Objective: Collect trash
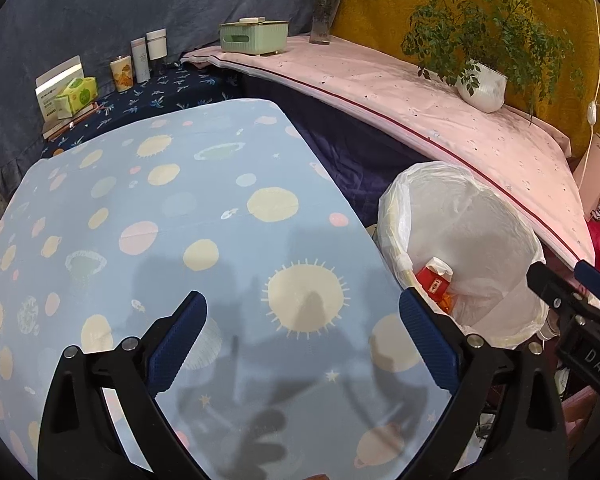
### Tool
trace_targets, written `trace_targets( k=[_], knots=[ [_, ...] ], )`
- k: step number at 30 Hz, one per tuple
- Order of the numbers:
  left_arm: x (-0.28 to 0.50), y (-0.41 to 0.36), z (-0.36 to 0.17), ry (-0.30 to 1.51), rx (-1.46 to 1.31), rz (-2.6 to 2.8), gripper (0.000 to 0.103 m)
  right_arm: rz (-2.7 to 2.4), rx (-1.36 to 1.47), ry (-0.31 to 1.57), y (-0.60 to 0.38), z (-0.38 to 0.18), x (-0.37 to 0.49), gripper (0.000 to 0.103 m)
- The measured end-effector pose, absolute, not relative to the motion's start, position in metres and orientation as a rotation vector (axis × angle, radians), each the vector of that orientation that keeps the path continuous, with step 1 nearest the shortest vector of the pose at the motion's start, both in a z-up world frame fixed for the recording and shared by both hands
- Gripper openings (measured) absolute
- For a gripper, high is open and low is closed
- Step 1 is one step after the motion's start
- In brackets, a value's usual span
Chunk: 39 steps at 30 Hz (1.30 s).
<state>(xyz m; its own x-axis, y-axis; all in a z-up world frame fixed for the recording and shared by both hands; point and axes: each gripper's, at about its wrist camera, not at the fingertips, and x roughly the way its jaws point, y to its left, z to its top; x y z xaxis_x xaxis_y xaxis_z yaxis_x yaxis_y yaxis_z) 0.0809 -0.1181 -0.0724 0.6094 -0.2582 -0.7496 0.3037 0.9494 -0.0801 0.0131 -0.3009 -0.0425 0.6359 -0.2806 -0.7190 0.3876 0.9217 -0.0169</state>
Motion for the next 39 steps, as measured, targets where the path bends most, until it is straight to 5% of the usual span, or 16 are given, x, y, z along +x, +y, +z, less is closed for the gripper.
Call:
trace_targets(
  k=[8, 10, 39],
  knots=[
    [0.073, -0.116, -0.081, 0.87, 0.065, -0.326, 0.093, -0.386, 0.17, 0.825, -0.3, -0.058, 0.002, 0.087],
    [0.071, -0.116, -0.083, 0.872, 0.069, -0.324, 0.093, -0.381, 0.178, 0.834, -0.301, -0.063, -0.001, 0.097],
    [0.053, -0.123, -0.086, 0.873, 0.098, -0.328, 0.094, -0.436, 0.138, 0.813, -0.299, -0.066, -0.034, 0.096]
  ],
)
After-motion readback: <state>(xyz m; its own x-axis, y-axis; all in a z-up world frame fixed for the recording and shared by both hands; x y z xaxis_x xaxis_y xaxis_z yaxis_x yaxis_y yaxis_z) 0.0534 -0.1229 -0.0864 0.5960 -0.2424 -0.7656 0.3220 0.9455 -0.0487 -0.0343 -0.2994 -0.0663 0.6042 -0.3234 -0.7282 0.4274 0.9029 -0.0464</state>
